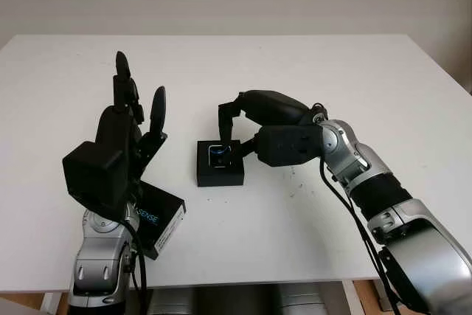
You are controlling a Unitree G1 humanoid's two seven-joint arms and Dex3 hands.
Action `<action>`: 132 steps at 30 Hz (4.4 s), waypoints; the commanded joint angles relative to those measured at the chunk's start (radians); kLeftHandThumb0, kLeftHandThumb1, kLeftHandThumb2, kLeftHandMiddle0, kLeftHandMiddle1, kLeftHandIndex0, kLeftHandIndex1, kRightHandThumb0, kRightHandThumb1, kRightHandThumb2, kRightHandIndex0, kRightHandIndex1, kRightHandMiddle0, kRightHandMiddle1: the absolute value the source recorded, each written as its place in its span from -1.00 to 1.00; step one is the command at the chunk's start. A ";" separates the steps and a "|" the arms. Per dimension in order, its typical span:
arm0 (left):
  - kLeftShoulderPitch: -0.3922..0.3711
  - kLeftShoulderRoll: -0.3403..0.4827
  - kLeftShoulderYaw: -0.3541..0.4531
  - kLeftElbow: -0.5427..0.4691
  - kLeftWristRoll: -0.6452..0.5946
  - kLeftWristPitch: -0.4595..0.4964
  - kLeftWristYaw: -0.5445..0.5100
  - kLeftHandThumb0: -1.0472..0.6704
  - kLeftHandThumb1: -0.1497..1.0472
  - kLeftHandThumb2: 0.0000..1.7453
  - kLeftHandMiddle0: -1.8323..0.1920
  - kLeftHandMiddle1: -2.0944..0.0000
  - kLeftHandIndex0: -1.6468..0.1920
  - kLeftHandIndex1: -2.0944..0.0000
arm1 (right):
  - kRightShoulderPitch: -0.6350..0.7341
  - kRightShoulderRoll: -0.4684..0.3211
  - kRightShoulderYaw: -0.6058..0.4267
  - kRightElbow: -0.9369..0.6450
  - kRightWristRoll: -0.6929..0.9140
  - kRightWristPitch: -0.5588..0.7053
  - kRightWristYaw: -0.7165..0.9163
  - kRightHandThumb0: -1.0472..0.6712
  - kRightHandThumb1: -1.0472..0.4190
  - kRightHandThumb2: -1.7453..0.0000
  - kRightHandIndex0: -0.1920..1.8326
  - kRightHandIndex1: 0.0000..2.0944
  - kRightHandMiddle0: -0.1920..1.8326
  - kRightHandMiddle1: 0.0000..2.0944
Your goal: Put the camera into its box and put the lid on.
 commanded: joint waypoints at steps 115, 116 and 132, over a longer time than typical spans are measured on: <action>0.005 -0.005 -0.001 -0.032 0.021 -0.004 0.013 -0.64 1.00 -0.37 1.00 1.00 1.00 1.00 | -0.223 -0.073 0.033 0.091 -0.059 -0.349 0.009 -0.69 -0.82 0.92 -0.61 -0.92 -0.55 -0.94; 0.005 -0.002 0.000 -0.030 0.022 -0.009 0.011 -0.64 1.00 -0.36 1.00 1.00 1.00 1.00 | -0.221 -0.064 0.031 0.080 -0.065 -0.313 0.005 -0.69 -0.81 0.93 -0.58 -0.91 -0.53 -0.93; 0.016 -0.013 0.002 -0.043 0.013 0.000 0.017 -0.65 1.00 -0.38 1.00 1.00 1.00 1.00 | -0.104 0.071 0.076 0.015 -0.199 -0.004 -0.226 -0.78 -0.88 0.93 -0.51 -0.89 -0.41 -0.88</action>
